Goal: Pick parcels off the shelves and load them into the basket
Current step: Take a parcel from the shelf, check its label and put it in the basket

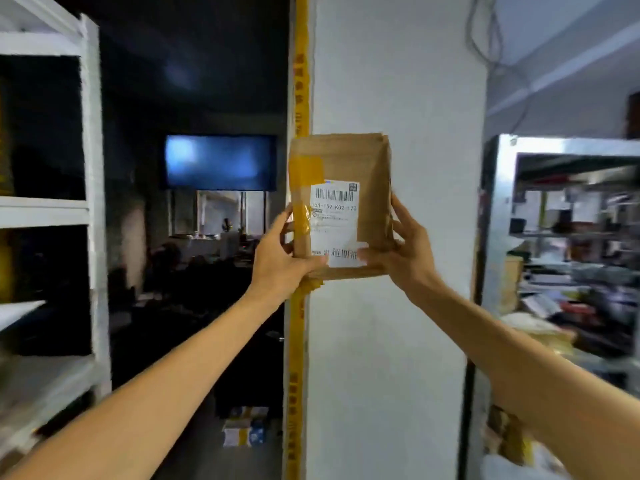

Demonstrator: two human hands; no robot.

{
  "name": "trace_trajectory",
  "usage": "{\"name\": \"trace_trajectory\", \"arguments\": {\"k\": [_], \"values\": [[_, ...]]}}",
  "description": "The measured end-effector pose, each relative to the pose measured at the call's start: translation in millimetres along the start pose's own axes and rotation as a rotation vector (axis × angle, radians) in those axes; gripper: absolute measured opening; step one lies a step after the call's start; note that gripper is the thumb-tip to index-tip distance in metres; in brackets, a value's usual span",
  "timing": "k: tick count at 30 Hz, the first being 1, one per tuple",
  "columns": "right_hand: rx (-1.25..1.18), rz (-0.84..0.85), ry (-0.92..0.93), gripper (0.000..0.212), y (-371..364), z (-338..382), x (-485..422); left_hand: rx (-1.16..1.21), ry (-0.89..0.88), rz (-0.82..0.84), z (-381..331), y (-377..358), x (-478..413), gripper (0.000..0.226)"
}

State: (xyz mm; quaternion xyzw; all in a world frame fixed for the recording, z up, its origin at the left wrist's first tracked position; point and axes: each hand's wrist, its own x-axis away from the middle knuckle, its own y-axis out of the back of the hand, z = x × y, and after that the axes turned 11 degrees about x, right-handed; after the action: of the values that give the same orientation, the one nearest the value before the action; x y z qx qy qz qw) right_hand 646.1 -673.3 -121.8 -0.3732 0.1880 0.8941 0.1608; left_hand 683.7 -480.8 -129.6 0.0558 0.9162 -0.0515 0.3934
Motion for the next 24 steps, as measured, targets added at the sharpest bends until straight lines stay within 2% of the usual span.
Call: {"name": "trace_trajectory", "arguments": {"k": [6, 10, 13, 20, 24], "values": [[0.349, -0.313, -0.114, 0.099, 148.6, -75.3, 50.5, 0.146, -0.013, 0.271, 66.0, -182.5, 12.3, 0.093], [0.546, -0.482, -0.193, 0.106, 235.2, -115.1, 95.1, 0.269, 0.002, 0.424, 96.7, -294.1, 42.2, 0.081], [0.661, -0.569, -0.263, 0.107, 294.3, -131.9, 127.1, 0.357, 0.04, 0.528, 104.8, -364.9, 65.5, 0.081], [0.841, -0.797, -0.492, 0.111, 387.4, -139.4, 195.2, 0.523, 0.129, 0.767, 110.2, -496.6, 120.7, 0.076], [0.89, -0.905, -0.592, 0.109, 420.8, -149.6, 233.6, 0.599, 0.156, 0.94, 123.4, -560.0, 154.3, 0.082]]}}
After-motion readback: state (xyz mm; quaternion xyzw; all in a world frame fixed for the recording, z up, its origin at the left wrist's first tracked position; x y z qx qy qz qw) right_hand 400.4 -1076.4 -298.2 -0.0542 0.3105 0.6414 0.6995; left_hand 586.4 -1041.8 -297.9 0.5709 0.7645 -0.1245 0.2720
